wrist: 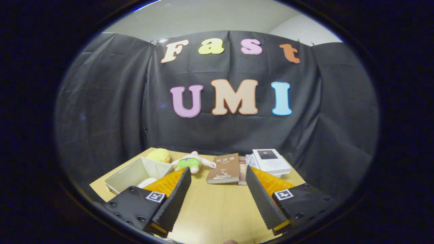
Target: Open the storage box then place both shoes into the box .Put the left shoe in first, then the right shoe, with the right side of both shoes facing outward in a uniform manner.
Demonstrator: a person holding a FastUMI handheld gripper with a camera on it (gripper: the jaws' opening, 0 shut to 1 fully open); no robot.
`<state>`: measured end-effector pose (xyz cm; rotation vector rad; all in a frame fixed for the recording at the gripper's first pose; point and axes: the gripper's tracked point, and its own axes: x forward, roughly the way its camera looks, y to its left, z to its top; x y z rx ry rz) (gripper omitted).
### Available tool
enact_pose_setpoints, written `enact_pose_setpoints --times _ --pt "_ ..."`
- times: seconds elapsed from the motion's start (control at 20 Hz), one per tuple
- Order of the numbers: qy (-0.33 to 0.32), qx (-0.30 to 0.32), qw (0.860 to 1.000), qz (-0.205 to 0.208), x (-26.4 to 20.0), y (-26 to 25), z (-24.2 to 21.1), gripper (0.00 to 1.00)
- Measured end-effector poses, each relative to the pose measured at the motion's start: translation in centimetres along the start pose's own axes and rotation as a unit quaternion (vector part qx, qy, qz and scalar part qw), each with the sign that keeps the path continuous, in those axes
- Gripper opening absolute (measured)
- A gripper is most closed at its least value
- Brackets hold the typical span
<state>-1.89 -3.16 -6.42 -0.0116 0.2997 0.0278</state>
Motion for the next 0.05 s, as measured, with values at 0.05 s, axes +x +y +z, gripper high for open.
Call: enact_pose_setpoints --times 0.05 --pt "-0.005 0.005 1.0 -0.005 -0.31 -0.71 -0.15 1.0"
